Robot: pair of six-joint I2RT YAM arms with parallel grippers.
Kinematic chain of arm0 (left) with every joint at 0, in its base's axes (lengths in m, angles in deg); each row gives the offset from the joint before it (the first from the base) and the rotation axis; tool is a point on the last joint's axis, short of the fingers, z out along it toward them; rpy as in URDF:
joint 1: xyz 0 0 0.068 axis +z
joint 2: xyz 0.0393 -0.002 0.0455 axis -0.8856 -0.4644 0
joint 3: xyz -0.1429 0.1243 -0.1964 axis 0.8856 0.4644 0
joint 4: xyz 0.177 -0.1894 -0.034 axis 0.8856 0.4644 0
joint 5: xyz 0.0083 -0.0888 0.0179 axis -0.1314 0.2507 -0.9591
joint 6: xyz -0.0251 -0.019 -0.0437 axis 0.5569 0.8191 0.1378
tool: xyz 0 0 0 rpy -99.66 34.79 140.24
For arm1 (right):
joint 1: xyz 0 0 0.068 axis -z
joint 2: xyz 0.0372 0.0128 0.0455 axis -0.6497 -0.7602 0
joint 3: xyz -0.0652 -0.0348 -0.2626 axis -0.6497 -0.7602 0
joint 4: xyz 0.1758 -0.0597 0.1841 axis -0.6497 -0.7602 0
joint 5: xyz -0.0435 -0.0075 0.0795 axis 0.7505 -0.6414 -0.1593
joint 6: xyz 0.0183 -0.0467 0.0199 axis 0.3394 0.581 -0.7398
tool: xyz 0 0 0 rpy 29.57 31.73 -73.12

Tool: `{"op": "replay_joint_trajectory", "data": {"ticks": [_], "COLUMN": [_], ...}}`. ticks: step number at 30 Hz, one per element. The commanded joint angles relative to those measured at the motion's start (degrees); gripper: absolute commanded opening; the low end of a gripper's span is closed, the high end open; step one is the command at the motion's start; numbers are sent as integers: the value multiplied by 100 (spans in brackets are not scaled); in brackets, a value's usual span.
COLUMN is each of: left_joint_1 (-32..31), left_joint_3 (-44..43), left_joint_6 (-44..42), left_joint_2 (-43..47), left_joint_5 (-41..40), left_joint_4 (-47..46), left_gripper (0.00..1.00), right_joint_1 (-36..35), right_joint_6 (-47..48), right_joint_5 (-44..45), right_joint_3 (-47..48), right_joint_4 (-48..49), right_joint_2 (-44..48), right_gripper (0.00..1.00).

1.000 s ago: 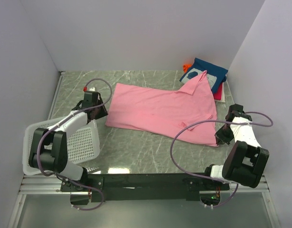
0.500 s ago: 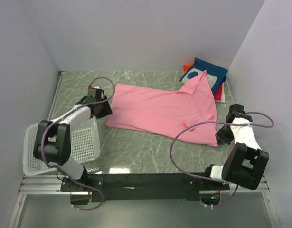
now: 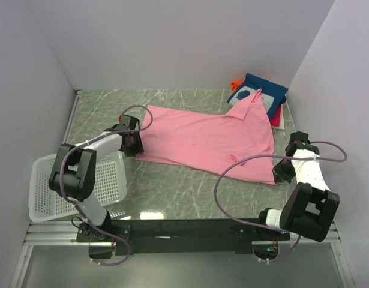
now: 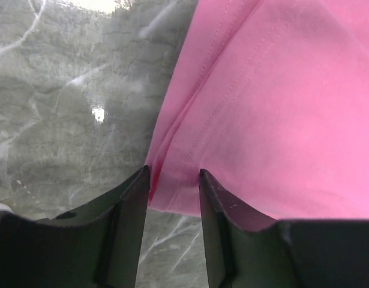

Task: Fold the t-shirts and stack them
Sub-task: Fold the tshirt

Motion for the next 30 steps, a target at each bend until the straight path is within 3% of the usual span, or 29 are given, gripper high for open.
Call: {"op": "replay_joint_trajectory", "data": {"ticks": [1, 20, 24, 28, 30], "left_joint_1": [-44, -53, -61, -61, -61], "left_joint_3": [-233, -347, -338, -356, -374], "left_joint_6": [-16, 169, 204, 248, 266], "left_joint_2": [-124, -256, -265, -300, -326], "left_joint_5": [-279, -324, -341, -324, -315], "left_joint_4": [-27, -106, -106, -89, -71], "left_gripper": [44, 35, 27, 1, 0], "right_joint_1": [48, 48, 48, 48, 48], "right_joint_6": [17, 87, 105, 113, 113], "right_joint_5": [75, -13, -22, -31, -31], "right_joint_3": [-42, -51, -60, -60, -51], "right_joint_4": [-80, -35, -18, -18, -18], "right_joint_2": [191, 129, 121, 112, 120], "right_gripper": [0, 0, 0, 0, 0]}}
